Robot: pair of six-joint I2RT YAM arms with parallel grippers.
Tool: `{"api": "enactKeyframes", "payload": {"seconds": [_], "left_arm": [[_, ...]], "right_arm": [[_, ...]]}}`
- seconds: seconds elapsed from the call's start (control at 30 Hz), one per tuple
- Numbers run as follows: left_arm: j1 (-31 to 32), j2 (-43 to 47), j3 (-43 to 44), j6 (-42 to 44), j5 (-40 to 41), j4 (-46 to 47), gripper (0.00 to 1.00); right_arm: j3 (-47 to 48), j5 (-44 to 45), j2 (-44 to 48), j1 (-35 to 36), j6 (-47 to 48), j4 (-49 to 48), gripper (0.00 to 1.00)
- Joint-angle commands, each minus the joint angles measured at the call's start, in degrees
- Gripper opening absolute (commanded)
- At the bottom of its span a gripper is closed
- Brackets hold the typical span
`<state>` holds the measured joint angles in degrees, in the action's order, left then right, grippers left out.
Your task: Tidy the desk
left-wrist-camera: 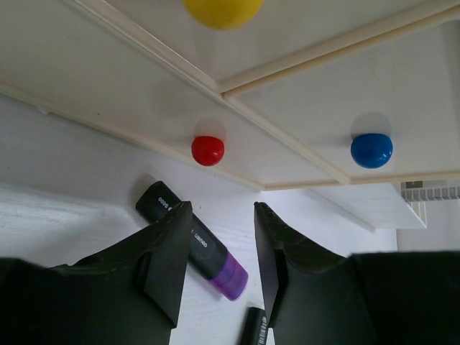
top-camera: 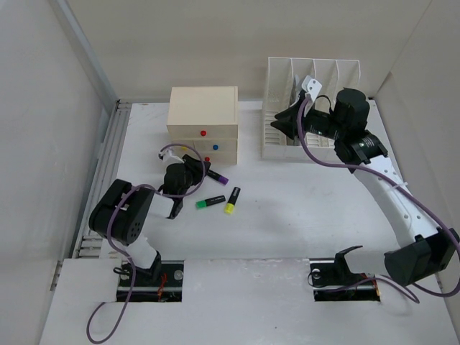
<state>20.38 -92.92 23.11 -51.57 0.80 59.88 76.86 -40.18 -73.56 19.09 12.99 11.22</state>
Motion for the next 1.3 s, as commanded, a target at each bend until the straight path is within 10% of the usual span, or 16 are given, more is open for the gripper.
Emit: {"api": "enactKeyframes", "payload": {"seconds": [0.0,1.27], "left_arm": [[-0.78,-1.29,1.05,-0.81,-1.76,7.36,0.36],[-4.91,-13.33,10.64,-1.60,-5.37,7.01,0.24]], "right_arm": [[-0.04,-1.74,0.43,-0.37,-0.43,-3.40,0.35],[-0.57,-2.27,-1.67,-0.37,0.10,-3.40,0.35]]}}
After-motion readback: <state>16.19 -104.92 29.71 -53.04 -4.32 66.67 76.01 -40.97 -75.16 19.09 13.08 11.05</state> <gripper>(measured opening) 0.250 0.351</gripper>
